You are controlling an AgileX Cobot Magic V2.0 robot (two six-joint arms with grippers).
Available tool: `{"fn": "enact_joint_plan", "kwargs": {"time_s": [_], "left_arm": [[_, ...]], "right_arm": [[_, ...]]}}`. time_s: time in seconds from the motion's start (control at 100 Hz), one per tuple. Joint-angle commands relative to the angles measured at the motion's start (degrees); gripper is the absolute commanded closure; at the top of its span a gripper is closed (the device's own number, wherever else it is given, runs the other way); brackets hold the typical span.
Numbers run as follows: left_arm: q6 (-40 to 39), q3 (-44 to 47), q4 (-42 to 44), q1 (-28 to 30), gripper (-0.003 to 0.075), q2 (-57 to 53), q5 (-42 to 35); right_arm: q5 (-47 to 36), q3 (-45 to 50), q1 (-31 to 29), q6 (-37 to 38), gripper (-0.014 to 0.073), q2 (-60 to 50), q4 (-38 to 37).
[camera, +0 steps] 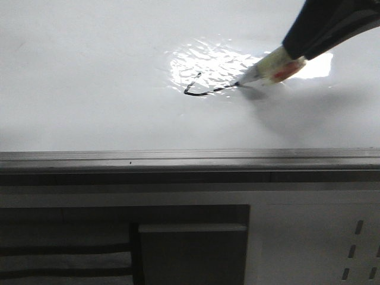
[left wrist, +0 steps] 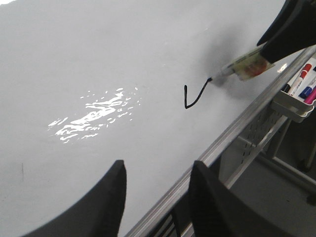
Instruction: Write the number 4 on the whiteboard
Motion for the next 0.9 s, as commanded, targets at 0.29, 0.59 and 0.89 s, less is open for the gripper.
{"fn": "enact_joint_plan", "kwargs": {"time_s": [0.29,0.59,0.89], "left_arm": [[-0.3,-1.5,-1.2,0.1,0.044,0.0,-4.7],[-0.2,-1.5,-0.8,0.1,0.044,0.0,-4.9],[12.7,-4.5,-3.5,-2.7,0.044,3.7,1.9]], "right_arm": [[-8.9,-4.4,5.2,-2.3,0.0658,-1.6,1.7],[4.6,-4.6,5.9,-3.0,0.0658,5.5,-0.8],[2.3,-5.3,11.7,-20.5,0.0658,-7.1,-0.8]]}}
